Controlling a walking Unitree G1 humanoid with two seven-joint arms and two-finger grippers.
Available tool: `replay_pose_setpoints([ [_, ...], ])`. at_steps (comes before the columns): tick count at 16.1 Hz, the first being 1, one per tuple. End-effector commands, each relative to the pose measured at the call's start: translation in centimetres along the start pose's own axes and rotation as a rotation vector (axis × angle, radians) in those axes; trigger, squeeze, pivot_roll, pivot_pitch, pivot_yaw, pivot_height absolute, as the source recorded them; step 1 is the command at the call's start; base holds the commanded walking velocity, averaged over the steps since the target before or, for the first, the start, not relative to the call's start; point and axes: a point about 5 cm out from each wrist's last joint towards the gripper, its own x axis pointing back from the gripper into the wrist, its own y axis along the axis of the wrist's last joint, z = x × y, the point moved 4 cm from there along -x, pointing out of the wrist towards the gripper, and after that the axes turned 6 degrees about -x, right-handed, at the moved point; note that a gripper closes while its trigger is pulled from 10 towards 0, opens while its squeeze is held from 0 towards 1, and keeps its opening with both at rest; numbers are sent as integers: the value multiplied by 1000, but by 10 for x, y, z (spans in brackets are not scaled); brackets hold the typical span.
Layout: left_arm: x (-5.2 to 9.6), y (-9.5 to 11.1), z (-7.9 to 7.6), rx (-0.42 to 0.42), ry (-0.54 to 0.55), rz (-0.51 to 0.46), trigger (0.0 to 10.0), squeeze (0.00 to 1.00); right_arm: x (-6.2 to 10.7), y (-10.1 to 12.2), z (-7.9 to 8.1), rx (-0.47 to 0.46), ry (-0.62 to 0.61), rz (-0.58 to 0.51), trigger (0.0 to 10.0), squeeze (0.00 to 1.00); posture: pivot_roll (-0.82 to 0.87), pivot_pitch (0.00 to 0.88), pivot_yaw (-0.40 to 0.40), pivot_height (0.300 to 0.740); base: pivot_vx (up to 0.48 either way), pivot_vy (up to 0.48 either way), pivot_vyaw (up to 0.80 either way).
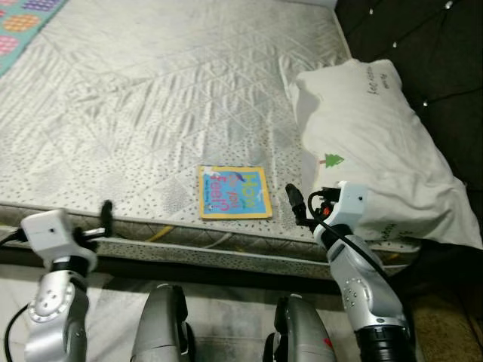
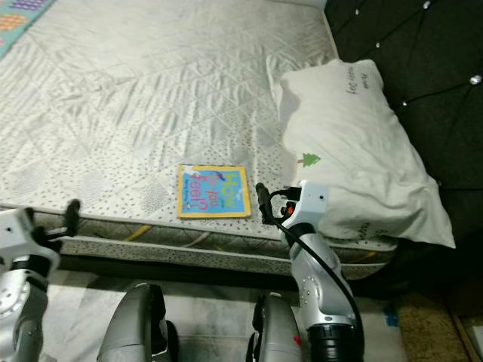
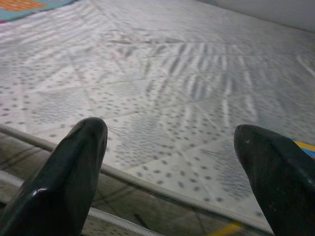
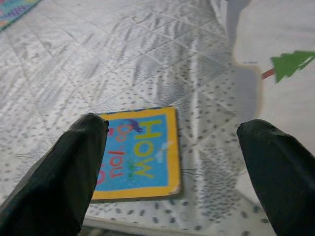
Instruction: Clean up the room
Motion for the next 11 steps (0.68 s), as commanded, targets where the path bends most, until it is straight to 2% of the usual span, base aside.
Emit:
replay_pose_setpoints([
  [1,1,1,-14,12,-44,13,10000,341,0,0,0,-16,10,-10,10000,0,40,139,-64,611,0,0,0],
  [2,1,3,-19,14,-55,14,10000,0,-1,0,1,-16,15,-16,10000,0,41,138,-62,615,0,0,0],
  [7,4,4,-37,33,-96,29,10000,0,-6,4,2,-14,28,-34,10000,0,35,137,-65,667,0,0,0],
  [11,1,8,-39,46,-67,25,10000,0,-8,5,2,-10,28,-39,10000,0,35,140,-70,715,0,0,0],
])
